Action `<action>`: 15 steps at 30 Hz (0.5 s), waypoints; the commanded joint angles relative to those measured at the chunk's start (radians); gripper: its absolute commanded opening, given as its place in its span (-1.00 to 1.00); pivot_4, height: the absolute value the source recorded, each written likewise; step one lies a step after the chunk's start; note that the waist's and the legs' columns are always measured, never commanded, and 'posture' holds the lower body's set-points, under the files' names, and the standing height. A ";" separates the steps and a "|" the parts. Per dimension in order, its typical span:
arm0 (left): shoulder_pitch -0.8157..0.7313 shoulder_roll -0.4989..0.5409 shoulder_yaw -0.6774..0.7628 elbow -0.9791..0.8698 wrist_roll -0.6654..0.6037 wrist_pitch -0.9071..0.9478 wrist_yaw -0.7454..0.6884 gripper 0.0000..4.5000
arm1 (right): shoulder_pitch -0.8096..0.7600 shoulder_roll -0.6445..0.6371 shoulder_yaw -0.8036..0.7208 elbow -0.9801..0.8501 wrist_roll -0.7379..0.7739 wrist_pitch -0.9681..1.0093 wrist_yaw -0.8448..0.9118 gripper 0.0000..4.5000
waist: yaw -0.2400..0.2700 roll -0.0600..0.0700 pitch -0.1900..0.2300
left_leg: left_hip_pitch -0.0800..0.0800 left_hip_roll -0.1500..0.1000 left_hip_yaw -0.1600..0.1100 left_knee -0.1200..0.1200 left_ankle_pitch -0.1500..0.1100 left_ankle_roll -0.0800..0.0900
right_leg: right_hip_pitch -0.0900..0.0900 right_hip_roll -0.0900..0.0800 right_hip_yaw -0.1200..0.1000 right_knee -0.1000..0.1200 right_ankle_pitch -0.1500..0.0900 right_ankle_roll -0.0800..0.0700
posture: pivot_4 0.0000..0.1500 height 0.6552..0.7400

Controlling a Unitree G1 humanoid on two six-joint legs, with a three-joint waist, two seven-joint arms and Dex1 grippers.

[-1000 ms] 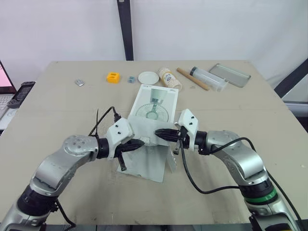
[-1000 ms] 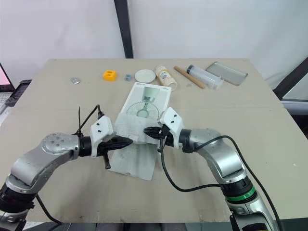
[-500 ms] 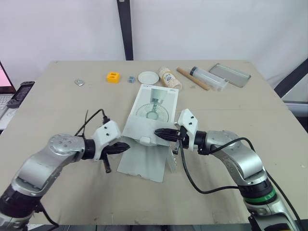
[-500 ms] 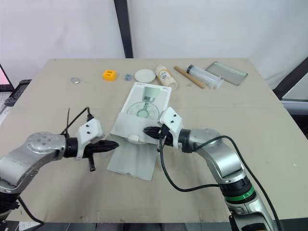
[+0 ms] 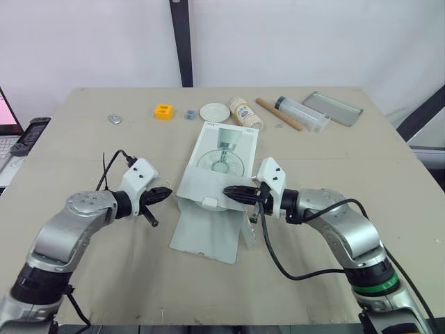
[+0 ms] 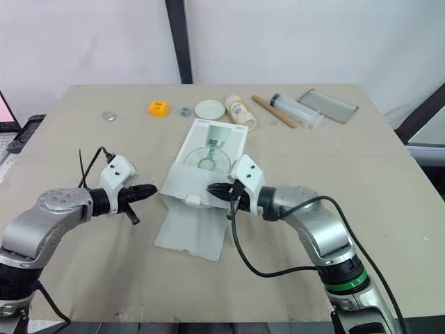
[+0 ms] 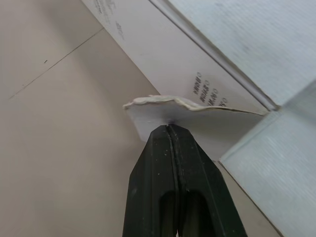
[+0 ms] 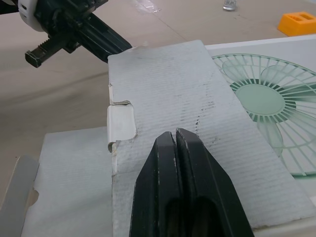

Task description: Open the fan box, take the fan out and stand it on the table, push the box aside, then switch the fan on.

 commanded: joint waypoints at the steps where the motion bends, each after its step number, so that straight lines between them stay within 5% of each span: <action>1: -0.008 -0.067 0.017 0.015 0.016 -0.033 0.061 -1.00 | 0.003 -0.009 -0.004 0.001 -0.005 0.012 0.000 -0.98 | 0.000 0.000 0.000 | 0.000 0.000 0.000 0.000 0.000 0.000 | 0.000 0.000 0.000 0.000 0.000 0.000 | 1.00 1.00; 15: -0.010 -0.249 -0.033 0.017 0.030 -0.052 0.143 -1.00 | 0.002 -0.006 -0.006 -0.019 0.002 0.034 -0.008 -0.98 | 0.002 0.000 0.000 | 0.000 -0.001 -0.001 0.000 0.000 0.000 | 0.000 -0.001 0.000 0.000 0.000 0.000 | 1.00 1.00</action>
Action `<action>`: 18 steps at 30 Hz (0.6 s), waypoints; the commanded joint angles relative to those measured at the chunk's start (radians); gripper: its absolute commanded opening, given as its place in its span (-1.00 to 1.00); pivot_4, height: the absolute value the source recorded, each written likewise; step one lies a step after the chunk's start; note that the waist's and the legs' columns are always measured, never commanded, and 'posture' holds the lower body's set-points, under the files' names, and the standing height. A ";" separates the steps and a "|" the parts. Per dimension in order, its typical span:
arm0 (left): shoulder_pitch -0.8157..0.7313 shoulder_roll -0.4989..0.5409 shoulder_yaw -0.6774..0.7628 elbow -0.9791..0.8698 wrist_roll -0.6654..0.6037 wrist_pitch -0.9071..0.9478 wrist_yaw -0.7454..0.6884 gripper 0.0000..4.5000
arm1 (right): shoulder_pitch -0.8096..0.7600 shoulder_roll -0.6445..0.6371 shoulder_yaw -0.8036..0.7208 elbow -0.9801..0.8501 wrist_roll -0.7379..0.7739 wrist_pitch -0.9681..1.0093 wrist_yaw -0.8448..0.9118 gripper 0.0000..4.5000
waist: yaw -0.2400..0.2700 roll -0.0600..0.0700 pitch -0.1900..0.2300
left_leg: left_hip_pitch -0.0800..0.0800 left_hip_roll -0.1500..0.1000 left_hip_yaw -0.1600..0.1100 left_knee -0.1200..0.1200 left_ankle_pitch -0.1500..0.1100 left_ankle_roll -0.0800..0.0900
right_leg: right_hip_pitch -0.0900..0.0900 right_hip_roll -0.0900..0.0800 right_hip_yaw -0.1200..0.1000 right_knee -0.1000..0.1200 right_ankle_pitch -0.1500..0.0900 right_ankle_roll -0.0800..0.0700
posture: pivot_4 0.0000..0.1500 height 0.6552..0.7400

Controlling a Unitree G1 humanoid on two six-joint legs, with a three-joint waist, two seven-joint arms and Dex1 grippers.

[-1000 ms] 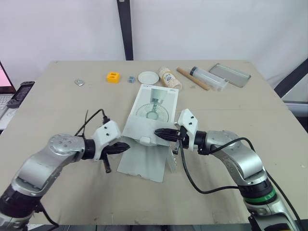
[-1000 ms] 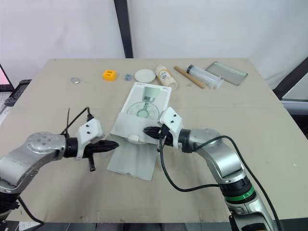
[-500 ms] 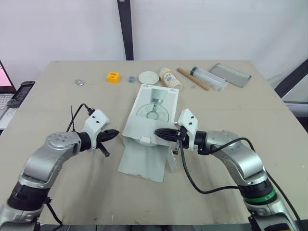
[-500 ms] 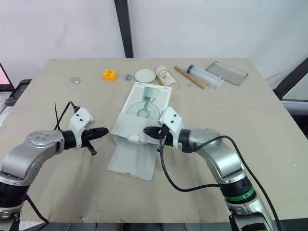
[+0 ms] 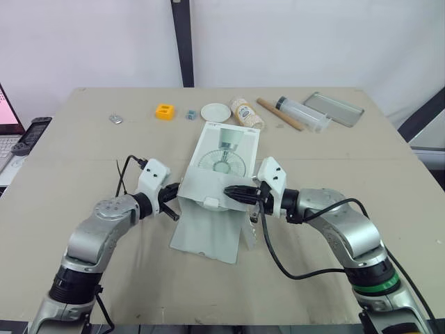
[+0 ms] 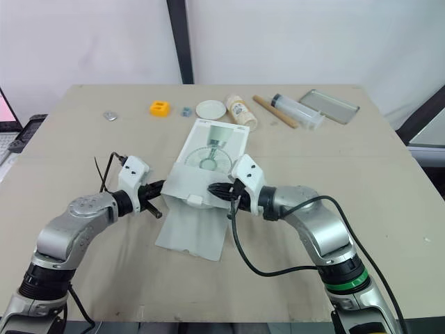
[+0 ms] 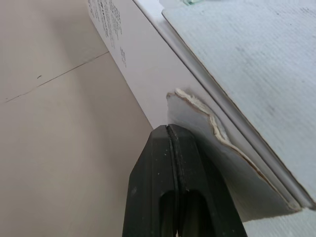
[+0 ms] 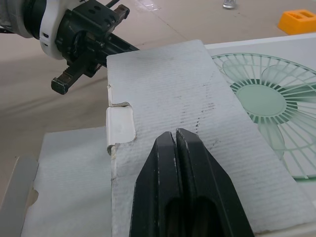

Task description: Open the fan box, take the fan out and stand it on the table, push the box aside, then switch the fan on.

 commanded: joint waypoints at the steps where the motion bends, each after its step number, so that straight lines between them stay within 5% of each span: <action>1: -0.005 -0.035 -0.022 -0.031 -0.005 -0.011 0.010 -1.00 | 0.004 -0.004 -0.002 -0.018 0.002 0.019 -0.005 -0.98 | 0.002 0.000 0.000 | 0.000 0.000 0.000 0.000 0.000 0.000 | 0.000 0.000 0.000 0.000 0.000 0.000 | 1.00 1.00; 18: 0.023 -0.090 0.040 -0.053 -0.011 -0.027 0.061 -1.00 | 0.016 0.006 -0.020 -0.029 0.015 0.039 -0.019 -0.98 | 0.002 0.000 0.000 | -0.001 -0.001 -0.002 0.000 0.000 0.000 | 0.000 -0.001 -0.002 0.000 0.000 0.000 | 1.00 1.00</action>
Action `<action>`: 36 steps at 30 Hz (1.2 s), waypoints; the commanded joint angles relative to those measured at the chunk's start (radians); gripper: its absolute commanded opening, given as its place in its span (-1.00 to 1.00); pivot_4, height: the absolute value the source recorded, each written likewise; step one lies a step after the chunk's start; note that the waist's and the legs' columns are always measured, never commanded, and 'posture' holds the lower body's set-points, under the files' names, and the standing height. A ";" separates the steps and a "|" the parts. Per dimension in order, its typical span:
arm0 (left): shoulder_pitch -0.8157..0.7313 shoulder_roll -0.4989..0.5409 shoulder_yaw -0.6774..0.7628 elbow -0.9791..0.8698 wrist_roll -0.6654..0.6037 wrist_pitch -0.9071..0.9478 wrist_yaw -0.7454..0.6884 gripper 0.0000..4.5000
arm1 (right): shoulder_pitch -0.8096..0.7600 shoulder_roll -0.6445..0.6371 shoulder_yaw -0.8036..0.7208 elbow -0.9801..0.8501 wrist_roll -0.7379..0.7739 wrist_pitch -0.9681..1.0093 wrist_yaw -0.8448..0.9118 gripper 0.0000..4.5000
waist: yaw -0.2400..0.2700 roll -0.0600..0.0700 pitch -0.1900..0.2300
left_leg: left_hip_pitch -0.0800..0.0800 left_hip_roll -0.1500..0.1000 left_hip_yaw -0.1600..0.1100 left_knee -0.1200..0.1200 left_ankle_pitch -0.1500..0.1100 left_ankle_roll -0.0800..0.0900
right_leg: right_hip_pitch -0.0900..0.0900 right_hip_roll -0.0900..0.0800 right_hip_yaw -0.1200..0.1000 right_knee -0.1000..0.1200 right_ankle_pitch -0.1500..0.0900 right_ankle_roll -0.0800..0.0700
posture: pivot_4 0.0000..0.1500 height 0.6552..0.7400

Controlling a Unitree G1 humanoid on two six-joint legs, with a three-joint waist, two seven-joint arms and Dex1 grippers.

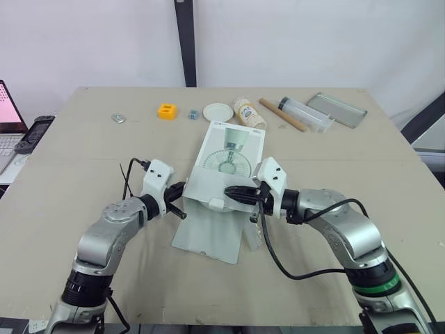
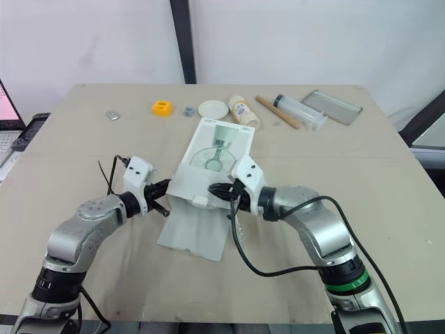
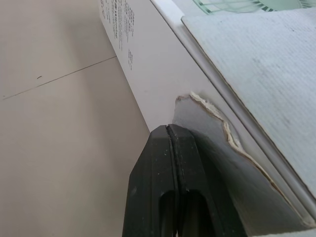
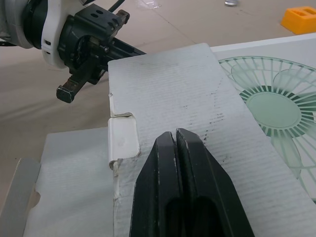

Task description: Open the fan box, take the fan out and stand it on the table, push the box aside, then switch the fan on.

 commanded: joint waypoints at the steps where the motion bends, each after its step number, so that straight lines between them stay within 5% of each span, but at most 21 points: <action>1: 0.006 -0.009 0.021 -0.044 -0.011 -0.028 0.006 -1.00 | 0.011 0.003 -0.014 -0.016 0.009 0.014 -0.013 -0.98 | 0.000 0.000 0.000 | 0.000 0.000 0.000 0.000 0.000 0.000 | 0.000 0.000 0.000 0.000 0.000 0.000 | 1.00 1.00; 22: 0.072 -0.015 0.124 -0.087 -0.091 -0.056 -0.008 -1.00 | 0.008 -0.007 -0.016 -0.017 0.017 0.018 -0.025 -0.98 | -0.001 0.000 0.000 | 0.000 0.000 0.000 0.000 0.000 0.000 | 0.000 0.000 0.000 0.000 0.000 0.000 | 1.00 1.00; 30: 0.268 0.041 0.361 -0.282 -0.381 0.045 -0.053 -1.00 | 0.002 -0.009 -0.007 -0.003 0.018 0.012 -0.010 -0.98 | -0.002 0.000 0.000 | 0.000 0.001 0.000 0.000 0.000 0.000 | 0.000 0.000 0.001 0.000 0.000 0.000 | 1.00 1.00; 36: 0.464 0.038 0.499 -0.426 -0.797 0.192 0.075 -1.00 | -0.013 -0.010 0.009 0.017 0.017 0.003 0.013 -0.98 | -0.002 0.000 0.000 | 0.000 0.001 0.000 0.000 0.000 0.000 | 0.000 -0.001 0.001 -0.001 0.000 0.000 | 1.00 1.00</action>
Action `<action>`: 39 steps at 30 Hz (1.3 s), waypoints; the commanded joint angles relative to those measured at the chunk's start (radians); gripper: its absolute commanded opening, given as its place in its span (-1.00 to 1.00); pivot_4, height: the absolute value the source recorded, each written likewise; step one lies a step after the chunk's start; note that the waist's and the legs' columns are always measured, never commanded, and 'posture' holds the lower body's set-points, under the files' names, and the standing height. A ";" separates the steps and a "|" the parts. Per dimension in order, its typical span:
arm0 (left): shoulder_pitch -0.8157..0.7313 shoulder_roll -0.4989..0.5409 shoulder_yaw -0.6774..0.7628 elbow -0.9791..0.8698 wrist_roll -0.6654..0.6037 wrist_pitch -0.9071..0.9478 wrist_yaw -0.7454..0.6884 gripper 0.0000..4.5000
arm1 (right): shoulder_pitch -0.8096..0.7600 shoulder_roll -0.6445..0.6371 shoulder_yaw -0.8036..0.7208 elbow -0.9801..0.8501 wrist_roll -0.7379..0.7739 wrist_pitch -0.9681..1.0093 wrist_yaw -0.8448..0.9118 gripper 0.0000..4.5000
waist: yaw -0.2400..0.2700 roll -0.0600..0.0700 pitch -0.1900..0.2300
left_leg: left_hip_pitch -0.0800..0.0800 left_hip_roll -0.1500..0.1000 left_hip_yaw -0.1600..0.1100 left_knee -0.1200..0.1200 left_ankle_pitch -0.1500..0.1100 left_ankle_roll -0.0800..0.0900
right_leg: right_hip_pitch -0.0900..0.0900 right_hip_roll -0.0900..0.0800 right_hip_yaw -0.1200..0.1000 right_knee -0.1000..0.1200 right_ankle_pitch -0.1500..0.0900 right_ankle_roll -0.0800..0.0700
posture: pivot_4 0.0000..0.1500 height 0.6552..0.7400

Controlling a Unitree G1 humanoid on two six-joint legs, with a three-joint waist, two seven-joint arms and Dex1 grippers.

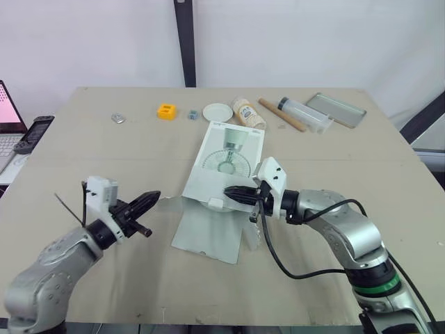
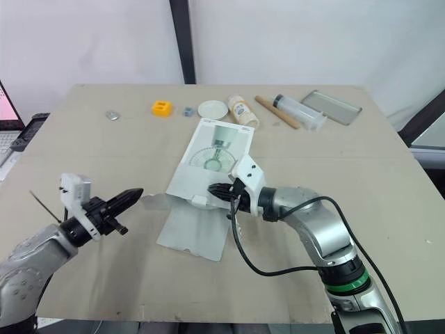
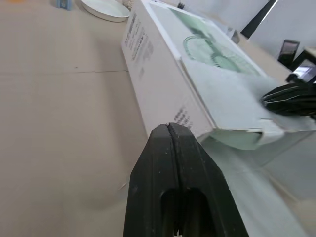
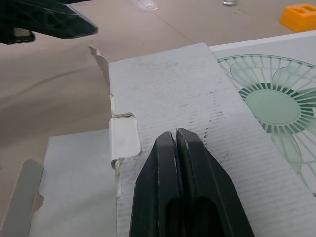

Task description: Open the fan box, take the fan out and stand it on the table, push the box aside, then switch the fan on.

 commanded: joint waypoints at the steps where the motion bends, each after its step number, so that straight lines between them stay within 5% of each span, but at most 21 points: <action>1: 0.128 0.004 0.054 -0.118 -0.256 0.055 0.083 -1.00 | -0.012 -0.010 0.007 0.017 -0.003 -0.001 0.025 -0.98 | -0.002 0.000 0.000 | 0.000 0.000 0.000 0.000 0.000 0.000 | 0.000 0.000 0.001 0.000 0.000 0.000 | 1.00 1.00; 9: 0.322 -0.086 -0.074 -0.189 -0.406 -0.029 0.269 -1.00 | -0.049 -0.013 0.029 0.054 -0.014 -0.013 0.072 -0.98 | 0.002 0.001 0.000 | 0.002 0.000 0.000 0.000 0.000 0.000 | 0.003 0.000 0.003 -0.001 0.000 0.000 | 1.00 1.00; 10: 0.320 -0.114 -0.098 -0.184 -0.411 -0.048 0.300 -0.74 | -0.051 -0.013 0.031 0.055 -0.016 -0.013 0.076 -1.00 | 0.001 0.001 0.000 | 0.002 0.000 0.000 0.000 0.000 0.000 | 0.003 0.000 0.002 -0.001 0.000 0.000 | 1.00 1.00; 17: 0.261 -0.232 -0.204 -0.070 -0.447 -0.138 0.442 0.25 | -0.061 -0.026 0.031 0.054 -0.022 -0.005 0.094 -1.00 | 0.001 0.001 0.000 | 0.002 0.000 0.001 -0.001 0.000 0.000 | 0.002 0.001 0.003 -0.001 0.000 -0.001 | 1.00 1.00; 22: 0.228 -0.236 -0.311 -0.011 -0.350 -0.146 0.420 0.94 | -0.063 -0.038 0.022 0.047 -0.021 0.004 0.093 -1.00 | 0.001 0.001 0.000 | 0.002 0.000 0.002 -0.001 0.000 0.000 | 0.002 0.002 0.003 -0.001 0.000 0.000 | 1.00 1.00; 39: 0.076 -0.281 -0.372 0.150 -0.274 -0.164 0.361 0.98 | -0.050 -0.061 -0.065 0.025 0.031 0.006 0.086 -1.00 | 0.001 0.001 0.000 | 0.001 0.000 0.002 -0.001 0.000 0.000 | 0.001 0.002 0.002 -0.001 0.000 0.000 | 1.00 1.00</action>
